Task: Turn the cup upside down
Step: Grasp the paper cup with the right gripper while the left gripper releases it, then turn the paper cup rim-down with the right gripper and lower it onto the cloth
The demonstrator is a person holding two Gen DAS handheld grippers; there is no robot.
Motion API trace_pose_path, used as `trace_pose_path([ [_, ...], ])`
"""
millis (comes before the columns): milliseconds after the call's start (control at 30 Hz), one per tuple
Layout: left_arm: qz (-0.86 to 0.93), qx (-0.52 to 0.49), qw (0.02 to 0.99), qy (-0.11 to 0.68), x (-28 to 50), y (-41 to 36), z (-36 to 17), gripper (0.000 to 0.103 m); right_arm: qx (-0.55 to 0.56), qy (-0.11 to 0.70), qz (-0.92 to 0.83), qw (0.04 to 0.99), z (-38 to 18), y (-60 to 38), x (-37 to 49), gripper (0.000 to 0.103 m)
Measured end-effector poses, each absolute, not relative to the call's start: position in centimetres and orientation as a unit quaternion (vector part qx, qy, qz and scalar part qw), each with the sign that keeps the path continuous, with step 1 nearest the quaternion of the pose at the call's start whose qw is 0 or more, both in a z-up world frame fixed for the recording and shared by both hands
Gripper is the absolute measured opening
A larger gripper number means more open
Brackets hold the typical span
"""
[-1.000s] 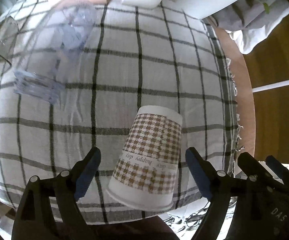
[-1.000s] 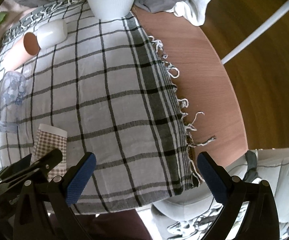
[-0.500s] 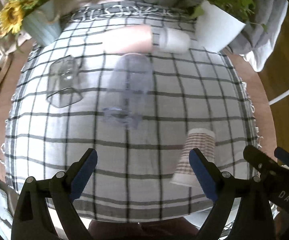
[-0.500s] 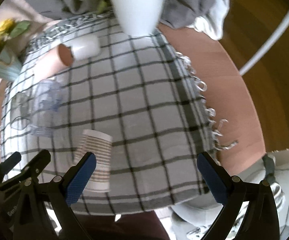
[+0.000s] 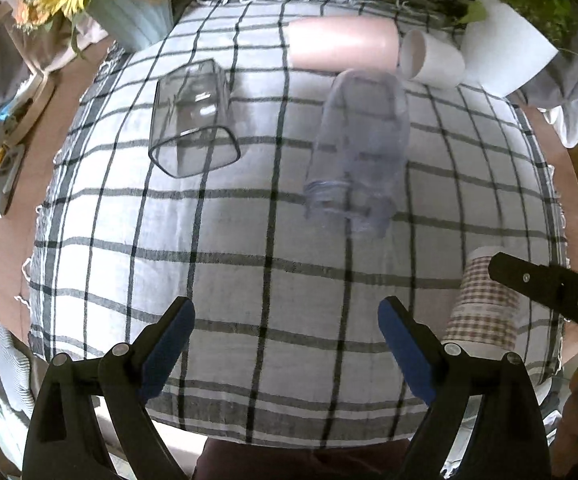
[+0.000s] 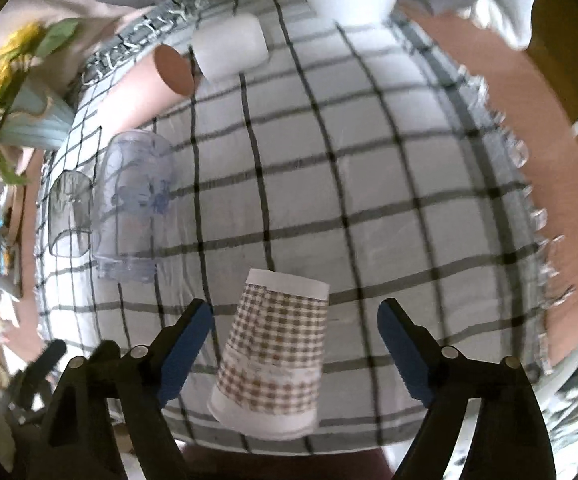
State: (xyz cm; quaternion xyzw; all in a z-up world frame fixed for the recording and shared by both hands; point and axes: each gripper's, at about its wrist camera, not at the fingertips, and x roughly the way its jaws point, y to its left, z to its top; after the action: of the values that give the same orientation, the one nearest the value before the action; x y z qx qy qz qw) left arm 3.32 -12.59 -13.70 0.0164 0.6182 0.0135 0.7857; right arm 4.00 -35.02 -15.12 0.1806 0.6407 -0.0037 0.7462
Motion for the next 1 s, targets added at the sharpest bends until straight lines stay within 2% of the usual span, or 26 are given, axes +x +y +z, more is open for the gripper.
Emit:
trace_pose_path([
  [200,0.016,0.014,0.777,0.629,3.4,-12.2,-14.8,0.094,0.204,0.660,-0.010,0.723,-17.4,-35.1,5.2,0.077],
  [367,0.017,0.011,0.778,0.628,3.5,-12.2,-14.9,0.094,0.209,0.675,0.002,0.708,-18.5,-34.7,5.7,0.065],
  [433,0.018,0.011,0.779,0.627,3.6,-12.1,-14.9,0.094,0.219,0.677,0.006,0.702,-18.9,-34.8,5.7,0.057],
  [633,0.023,0.002,0.785,0.619,3.5,-11.8,-14.3,0.094,0.208,0.657,0.015,0.725,-17.7,-34.6,5.2,0.056],
  [1000,0.040,0.010,0.805,0.592,2.8,-11.6,-12.8,0.094,0.121,0.551,0.001,0.826,-12.0,-33.0,5.1,0.056],
])
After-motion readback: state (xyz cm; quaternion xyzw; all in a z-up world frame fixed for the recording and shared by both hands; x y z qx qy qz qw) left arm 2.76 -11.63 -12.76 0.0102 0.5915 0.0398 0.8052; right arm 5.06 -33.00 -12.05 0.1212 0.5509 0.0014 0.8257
